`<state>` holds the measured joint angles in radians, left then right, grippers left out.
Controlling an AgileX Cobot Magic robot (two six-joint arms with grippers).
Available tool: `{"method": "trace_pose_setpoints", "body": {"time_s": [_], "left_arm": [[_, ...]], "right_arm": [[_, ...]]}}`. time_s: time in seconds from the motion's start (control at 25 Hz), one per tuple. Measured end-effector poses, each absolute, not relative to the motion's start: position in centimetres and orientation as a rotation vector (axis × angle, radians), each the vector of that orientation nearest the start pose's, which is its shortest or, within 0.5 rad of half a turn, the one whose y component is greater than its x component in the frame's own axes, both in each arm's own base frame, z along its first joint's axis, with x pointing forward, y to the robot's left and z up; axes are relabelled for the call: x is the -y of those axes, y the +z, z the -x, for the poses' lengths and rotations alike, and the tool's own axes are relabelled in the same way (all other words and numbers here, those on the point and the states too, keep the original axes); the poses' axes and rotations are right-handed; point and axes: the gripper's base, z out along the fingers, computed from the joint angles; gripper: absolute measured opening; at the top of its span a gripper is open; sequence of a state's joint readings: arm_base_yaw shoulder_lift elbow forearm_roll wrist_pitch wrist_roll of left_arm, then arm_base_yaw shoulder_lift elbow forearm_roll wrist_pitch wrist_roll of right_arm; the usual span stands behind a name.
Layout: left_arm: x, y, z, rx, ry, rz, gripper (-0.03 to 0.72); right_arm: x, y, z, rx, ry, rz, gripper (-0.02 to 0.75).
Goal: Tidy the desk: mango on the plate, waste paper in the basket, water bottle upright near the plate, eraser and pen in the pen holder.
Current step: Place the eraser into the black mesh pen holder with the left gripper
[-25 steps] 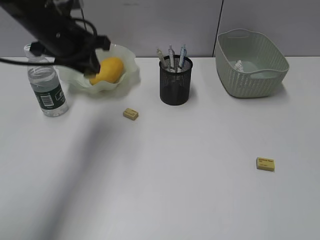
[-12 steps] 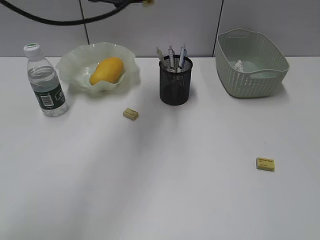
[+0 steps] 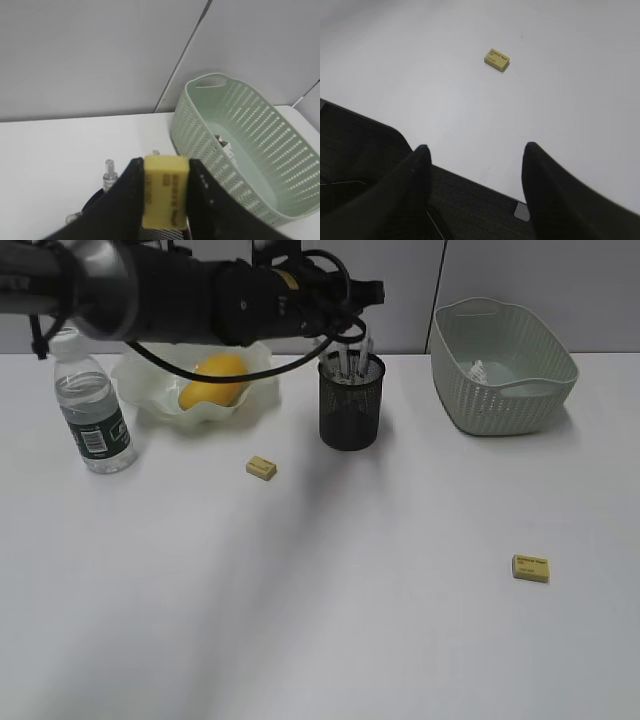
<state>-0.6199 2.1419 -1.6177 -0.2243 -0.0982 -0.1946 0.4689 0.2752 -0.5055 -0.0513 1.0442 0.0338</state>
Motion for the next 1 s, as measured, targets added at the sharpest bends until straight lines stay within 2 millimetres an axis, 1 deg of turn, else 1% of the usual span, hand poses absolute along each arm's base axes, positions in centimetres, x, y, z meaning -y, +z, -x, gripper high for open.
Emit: {"method": "trace_pose_setpoints", "body": {"time_s": [0.16, 0.24, 0.44, 0.52, 0.68, 0.72, 0.84, 0.96, 1.0], "left_arm": [[29.6, 19.8, -42.0, -1.969, -0.667, -0.158, 0.202], [29.6, 19.2, -42.2, -1.968, -0.664, -0.155, 0.202], [29.8, 19.2, -42.2, -1.952, -0.667, -0.155, 0.204], [29.9, 19.2, -42.1, -1.950, -0.663, -0.166, 0.236], [29.9, 19.2, -42.1, -1.944, -0.655, -0.189, 0.375], [29.9, 19.2, -42.1, -1.944, -0.654, -0.190, 0.400], [29.9, 19.2, -42.1, -1.944, -0.653, -0.192, 0.430], [29.9, 19.2, -42.1, -1.943, -0.653, -0.192, 0.436], [29.9, 19.5, -42.0, -1.940, -0.655, -0.193, 0.437]], "right_arm": [[-1.4, 27.6, -3.6, -2.248, 0.195, 0.504, 0.459], [-1.4, 27.6, -3.6, -2.247, 0.195, 0.504, 0.459], [-1.4, 27.6, -3.6, -2.247, 0.195, 0.504, 0.459], [-1.4, 27.6, -3.6, -2.247, 0.195, 0.504, 0.459], [-1.4, 27.6, -3.6, -2.247, 0.194, 0.504, 0.459], [-1.3, 27.6, -3.6, -2.247, 0.193, 0.504, 0.459], [-1.3, 27.6, -3.6, -2.247, 0.190, 0.504, 0.459], [-1.3, 27.6, -3.6, -2.246, 0.189, 0.504, 0.459], [-1.3, 27.6, -3.6, -2.246, 0.188, 0.504, 0.459]]}}
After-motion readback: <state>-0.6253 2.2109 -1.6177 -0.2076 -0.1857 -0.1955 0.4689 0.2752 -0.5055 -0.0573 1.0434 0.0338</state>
